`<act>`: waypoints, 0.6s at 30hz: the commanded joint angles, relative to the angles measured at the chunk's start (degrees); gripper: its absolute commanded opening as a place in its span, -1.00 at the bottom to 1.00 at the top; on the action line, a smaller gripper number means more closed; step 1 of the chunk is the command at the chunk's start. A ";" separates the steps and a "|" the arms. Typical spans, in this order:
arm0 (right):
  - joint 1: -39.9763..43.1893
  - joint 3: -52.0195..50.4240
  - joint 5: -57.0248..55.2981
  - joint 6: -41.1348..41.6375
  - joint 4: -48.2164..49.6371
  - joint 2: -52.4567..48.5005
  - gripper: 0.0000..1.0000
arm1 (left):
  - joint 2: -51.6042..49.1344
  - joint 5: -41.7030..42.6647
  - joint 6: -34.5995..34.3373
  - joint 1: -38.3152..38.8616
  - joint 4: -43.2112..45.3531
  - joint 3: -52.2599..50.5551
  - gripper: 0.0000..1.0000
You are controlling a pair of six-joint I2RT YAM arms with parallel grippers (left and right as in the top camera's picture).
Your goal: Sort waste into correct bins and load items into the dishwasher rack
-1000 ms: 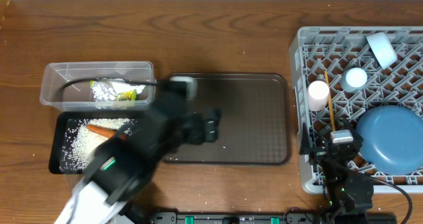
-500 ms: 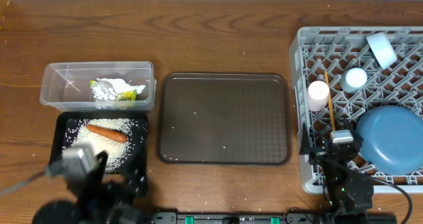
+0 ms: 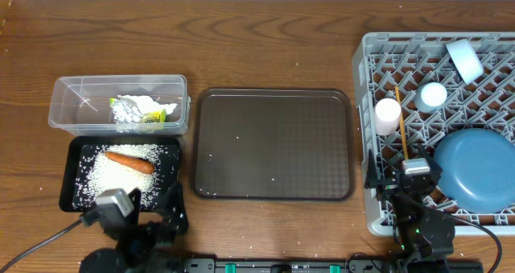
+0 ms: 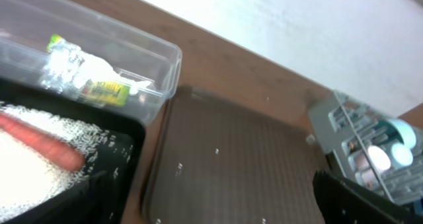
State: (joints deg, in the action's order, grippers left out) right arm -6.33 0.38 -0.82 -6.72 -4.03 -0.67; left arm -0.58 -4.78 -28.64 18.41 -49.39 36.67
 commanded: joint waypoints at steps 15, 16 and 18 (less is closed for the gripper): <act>0.42 -0.07 0.24 -0.66 -0.24 0.39 0.99 | 0.46 17.53 0.55 -10.36 54.73 -29.35 0.96; 0.42 -0.07 0.24 -0.66 -0.24 0.39 0.99 | 0.46 17.68 0.55 -10.78 55.91 -30.47 0.96; 0.42 -0.07 0.24 -0.63 -0.24 0.39 0.99 | 0.48 17.66 0.57 -11.41 56.33 -31.95 0.96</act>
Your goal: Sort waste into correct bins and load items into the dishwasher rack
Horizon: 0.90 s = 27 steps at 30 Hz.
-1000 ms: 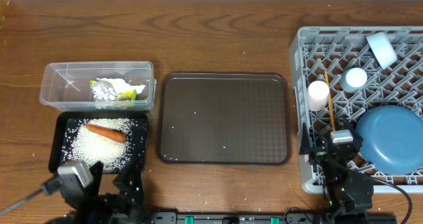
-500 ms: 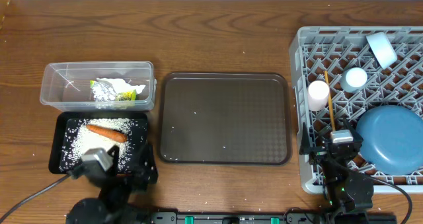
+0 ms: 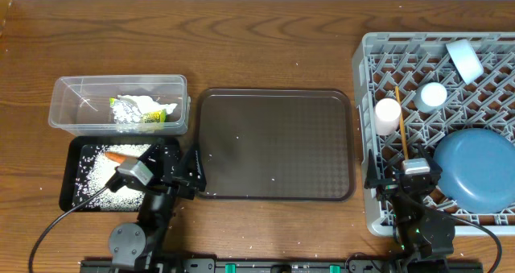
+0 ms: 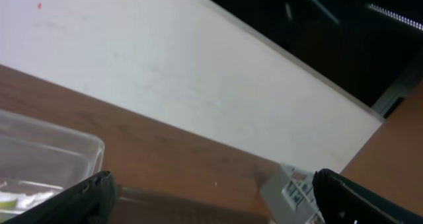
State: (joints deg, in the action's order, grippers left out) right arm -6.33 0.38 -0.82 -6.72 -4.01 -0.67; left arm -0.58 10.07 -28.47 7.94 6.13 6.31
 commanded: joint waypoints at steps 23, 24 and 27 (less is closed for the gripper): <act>0.42 -0.07 0.24 -0.66 -0.26 0.39 0.99 | 0.48 -1.66 40.46 -5.68 -9.35 -6.08 0.96; 0.42 -0.07 0.22 -0.66 -0.26 0.39 0.98 | 0.48 -2.16 40.46 -5.68 -9.38 -6.08 0.96; 0.42 -0.07 0.24 -0.66 -0.26 0.39 0.98 | 0.48 -2.12 40.39 -5.66 -9.38 -6.08 0.96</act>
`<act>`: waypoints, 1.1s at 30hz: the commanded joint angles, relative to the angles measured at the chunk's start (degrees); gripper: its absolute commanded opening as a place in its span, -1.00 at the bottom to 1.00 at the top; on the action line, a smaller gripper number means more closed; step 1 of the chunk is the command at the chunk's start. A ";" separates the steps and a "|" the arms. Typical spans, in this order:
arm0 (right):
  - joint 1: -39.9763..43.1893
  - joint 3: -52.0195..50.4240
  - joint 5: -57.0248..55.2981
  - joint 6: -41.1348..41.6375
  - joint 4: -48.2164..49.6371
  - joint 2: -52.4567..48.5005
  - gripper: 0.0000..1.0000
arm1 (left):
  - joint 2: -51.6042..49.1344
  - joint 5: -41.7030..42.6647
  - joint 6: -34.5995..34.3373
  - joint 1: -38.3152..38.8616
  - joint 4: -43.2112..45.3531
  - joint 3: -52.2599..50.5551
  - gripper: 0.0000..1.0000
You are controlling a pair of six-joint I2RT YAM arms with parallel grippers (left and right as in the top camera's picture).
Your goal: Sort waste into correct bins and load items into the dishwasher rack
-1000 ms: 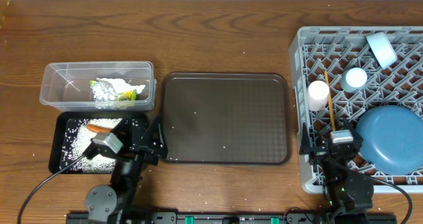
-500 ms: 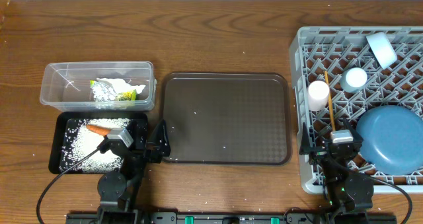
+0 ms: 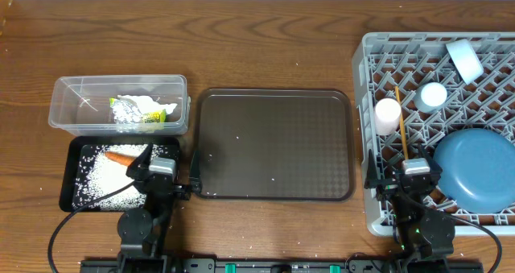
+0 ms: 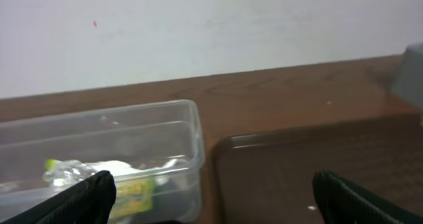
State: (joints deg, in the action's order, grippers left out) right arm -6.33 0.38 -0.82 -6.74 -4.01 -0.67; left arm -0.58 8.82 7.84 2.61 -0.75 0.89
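Note:
A clear bin [image 3: 121, 104] holding crumpled wrappers [image 3: 141, 109] stands at the left, and the left wrist view shows the bin [image 4: 132, 128] with the wrappers [image 4: 99, 171] too. In front of it a black tray [image 3: 76, 188] holds rice and a carrot [image 3: 121, 155]. My left gripper [image 3: 165, 174] hangs open and empty over that tray's right edge, and its own view [image 4: 215, 201] faces the bin and the brown tray [image 4: 317, 164]. My right gripper [image 3: 406, 176] is open at the front of the grey dishwasher rack [image 3: 362, 72].
The brown serving tray [image 3: 273, 144] lies bare in the middle. The rack holds a blue bowl [image 3: 479, 168], white cups [image 3: 388, 112] and a chopstick [image 3: 401, 120]. Rice grains are scattered on the wooden table [image 3: 265, 47]. A white wall runs behind.
My left gripper has levelled out and now points straight back. Its camera faced the wall and now faces the bin and brown tray. The right arm is unchanged.
At first my left gripper sat low at the front left, by the black tray's near edge, open. Then it stood further right, tilted up toward the wall. Now it sits level between the black tray and the brown tray, open and empty.

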 commanded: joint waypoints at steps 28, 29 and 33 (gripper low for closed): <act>0.39 -0.07 0.22 -0.63 -0.24 0.17 0.98 | 0.46 -0.87 4.11 -4.57 -2.47 -0.66 0.96; 0.42 -0.07 0.22 -0.63 -0.24 0.17 0.98 | 0.42 -0.90 4.11 -4.57 -2.47 -0.66 0.96; 0.42 -0.07 0.22 -0.63 -0.24 0.17 0.99 | 0.35 -0.90 4.11 -4.57 -2.47 -0.66 0.96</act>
